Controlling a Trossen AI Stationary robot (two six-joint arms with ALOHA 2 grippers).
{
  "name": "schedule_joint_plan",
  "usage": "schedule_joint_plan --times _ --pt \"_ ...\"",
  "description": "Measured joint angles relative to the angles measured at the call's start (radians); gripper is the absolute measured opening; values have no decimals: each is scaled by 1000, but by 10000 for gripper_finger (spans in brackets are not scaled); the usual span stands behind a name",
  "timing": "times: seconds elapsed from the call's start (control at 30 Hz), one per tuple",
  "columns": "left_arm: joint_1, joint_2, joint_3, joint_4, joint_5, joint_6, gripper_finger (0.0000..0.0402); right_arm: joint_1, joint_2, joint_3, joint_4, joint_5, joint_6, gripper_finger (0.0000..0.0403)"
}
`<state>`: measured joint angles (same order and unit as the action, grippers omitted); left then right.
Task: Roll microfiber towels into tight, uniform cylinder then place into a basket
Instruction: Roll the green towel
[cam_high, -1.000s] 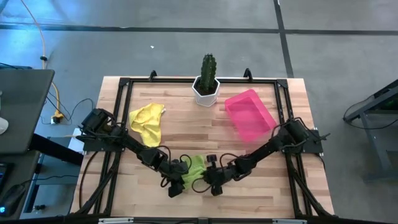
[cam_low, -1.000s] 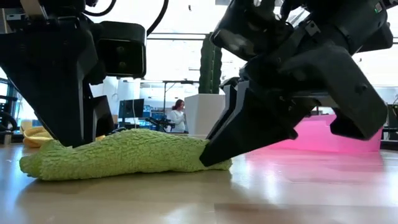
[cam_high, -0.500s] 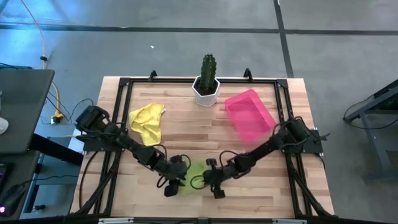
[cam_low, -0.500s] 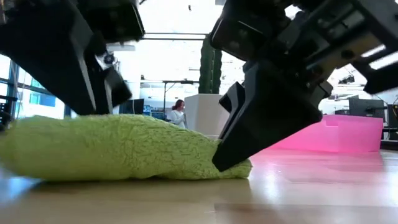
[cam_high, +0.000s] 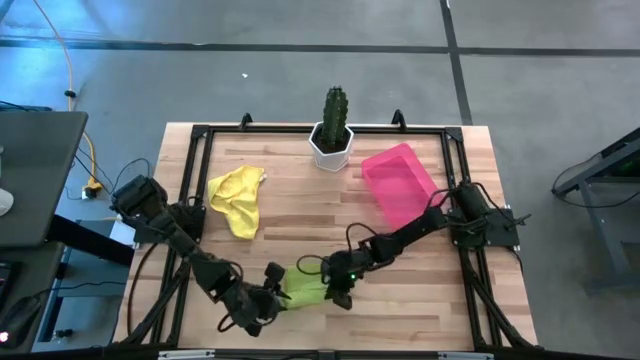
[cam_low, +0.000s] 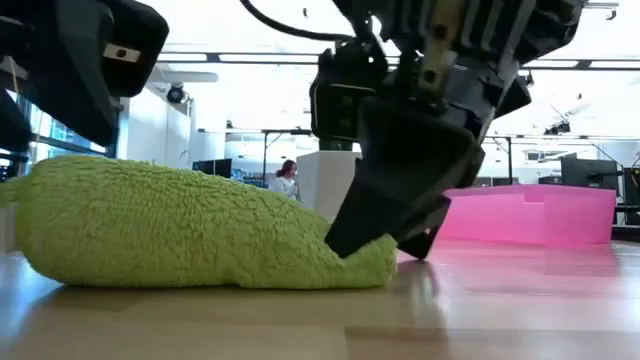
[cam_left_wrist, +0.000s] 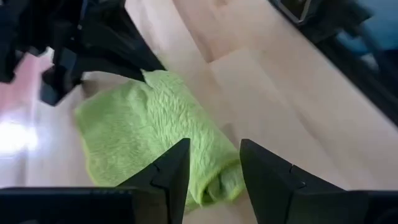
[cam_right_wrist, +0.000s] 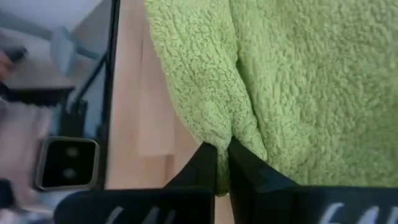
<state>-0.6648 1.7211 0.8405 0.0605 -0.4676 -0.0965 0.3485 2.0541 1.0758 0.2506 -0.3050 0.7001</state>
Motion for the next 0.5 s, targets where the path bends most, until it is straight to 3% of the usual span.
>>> schedule_joint_plan --times 0.2,0.5 --pt "-3 45 0 25 -23 30 131 -17 -3 1 6 -38 152 1" --pt "25 111 0 67 -35 51 131 -15 -3 2 6 -47 171 1"
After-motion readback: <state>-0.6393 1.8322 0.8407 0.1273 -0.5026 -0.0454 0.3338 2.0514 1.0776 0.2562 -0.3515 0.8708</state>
